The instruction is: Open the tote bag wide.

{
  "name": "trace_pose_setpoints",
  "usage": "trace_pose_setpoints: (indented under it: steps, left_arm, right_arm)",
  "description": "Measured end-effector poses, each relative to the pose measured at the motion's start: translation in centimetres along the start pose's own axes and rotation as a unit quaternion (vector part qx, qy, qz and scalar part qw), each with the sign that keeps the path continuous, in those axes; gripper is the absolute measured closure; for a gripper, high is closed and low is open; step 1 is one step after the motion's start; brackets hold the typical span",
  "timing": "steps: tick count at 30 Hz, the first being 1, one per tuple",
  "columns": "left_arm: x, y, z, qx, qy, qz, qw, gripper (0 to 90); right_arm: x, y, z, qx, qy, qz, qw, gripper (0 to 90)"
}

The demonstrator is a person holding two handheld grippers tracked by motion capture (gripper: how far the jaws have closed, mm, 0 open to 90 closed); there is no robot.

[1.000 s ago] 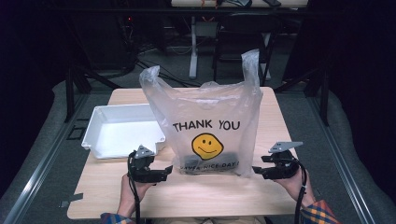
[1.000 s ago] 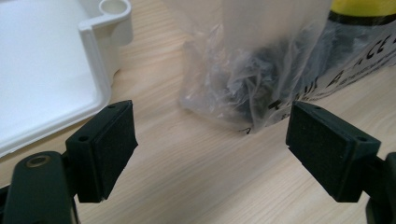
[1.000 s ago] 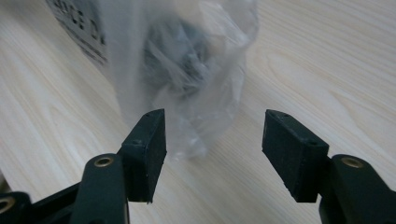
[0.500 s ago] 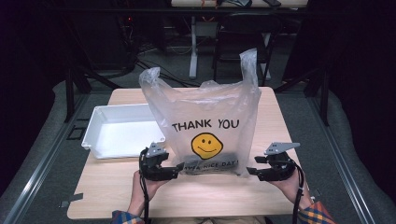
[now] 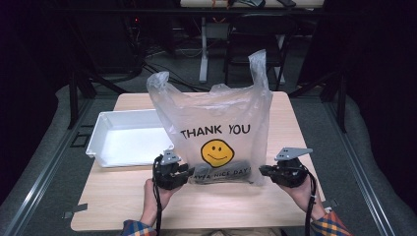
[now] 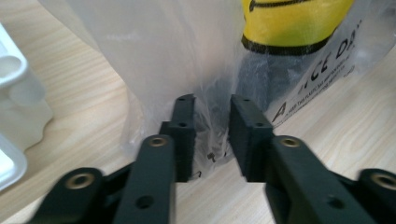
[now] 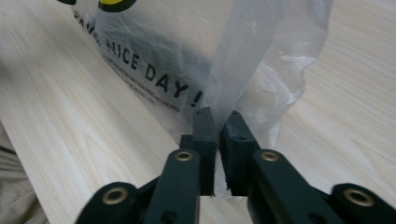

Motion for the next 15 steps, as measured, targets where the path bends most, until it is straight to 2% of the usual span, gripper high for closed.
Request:
trace_pose_setpoints:
  steps: [1, 2, 6, 9, 15]
  left_arm:
    - [0.0, 0.0, 0.0, 0.0, 0.0, 0.0, 1.0, 75.5]
    - [0.2, 0.2, 0.1, -0.001, 0.004, 0.011, 0.9999, 78.4]
    - [0.6, 0.4, 0.1, 0.005, 0.003, 0.017, 0.9998, 86.7]
    - [0.9, 0.7, 0.0, 0.009, 0.0, 0.027, 0.9996, 89.6]
    - [1.2, 0.8, 0.4, 0.008, -0.007, 0.036, 0.9993, 89.9]
  right_arm:
    - [0.1, 0.0, 0.1, 0.0, 0.002, 0.0, 1.0, 87.8]
    - [0.3, 0.1, 0.1, -0.002, 0.004, 0.002, 1.0, 89.1]
    - [0.8, 0.5, 0.1, 0.005, 0.0, 0.012, 0.9999, 90.0]
    - [1.1, 0.8, 0.1, 0.007, -0.004, 0.019, 0.9998, 90.0]
    - [1.6, 1.1, 0.1, 0.015, -0.009, 0.029, 0.9994, 90.0]
Point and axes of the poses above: each handheld gripper's, and its own axes: x roughly forward along the jaws, y roughly out of its underside, z roughly to its left, the point moved 2 cm from there along x, roughly forward along the jaws, and after that the axes turned 14 degrees about -x, right-handed, at the moved point
